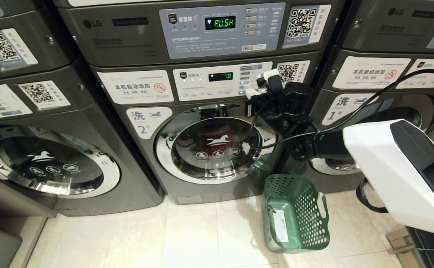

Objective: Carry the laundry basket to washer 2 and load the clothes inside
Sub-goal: Press the washing machine switch

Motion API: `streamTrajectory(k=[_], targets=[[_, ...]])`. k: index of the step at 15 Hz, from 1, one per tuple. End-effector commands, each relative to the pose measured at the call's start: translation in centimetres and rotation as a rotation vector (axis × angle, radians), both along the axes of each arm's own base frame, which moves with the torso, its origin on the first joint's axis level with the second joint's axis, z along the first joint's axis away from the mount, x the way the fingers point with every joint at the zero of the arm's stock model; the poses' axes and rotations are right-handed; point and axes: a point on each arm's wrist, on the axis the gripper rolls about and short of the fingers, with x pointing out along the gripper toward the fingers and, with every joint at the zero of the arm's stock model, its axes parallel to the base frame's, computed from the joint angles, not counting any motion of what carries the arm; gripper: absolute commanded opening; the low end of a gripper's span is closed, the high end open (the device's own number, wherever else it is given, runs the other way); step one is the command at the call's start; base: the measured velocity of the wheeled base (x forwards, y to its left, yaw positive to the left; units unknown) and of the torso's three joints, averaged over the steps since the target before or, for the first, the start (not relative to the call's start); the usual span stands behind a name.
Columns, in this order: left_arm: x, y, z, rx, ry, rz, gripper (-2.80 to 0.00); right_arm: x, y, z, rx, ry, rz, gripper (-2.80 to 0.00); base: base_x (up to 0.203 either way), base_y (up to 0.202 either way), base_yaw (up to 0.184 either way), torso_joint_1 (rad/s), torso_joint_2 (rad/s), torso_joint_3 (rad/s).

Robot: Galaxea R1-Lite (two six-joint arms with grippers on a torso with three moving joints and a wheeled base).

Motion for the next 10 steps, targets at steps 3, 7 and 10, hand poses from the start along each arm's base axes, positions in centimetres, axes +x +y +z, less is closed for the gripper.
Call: streamTrajectory(k=[3,7,10], targets=[[0.01,0.0,-0.04,-0.005,0.001,0.0,-2.8,-0.24,0.38,-0.07,-0.001,0.002,0.009,-2.8,0.0,0.0,0.0,0.0,0.0,0.0],[0.01,0.0,-0.04,-0.006,0.001,0.0,-2.8,-0.26,0.37,0.06,0.003,-0.002,0.008,-2.8,0.0,0.0,0.0,0.0,0.0,0.0],[0.01,0.0,-0.04,-0.006,0.001,-0.001,-2.8,-0.23,0.38,0.02,0.003,-0.002,0.007,-2.8,0.0,0.0,0.0,0.0,0.0,0.0]])
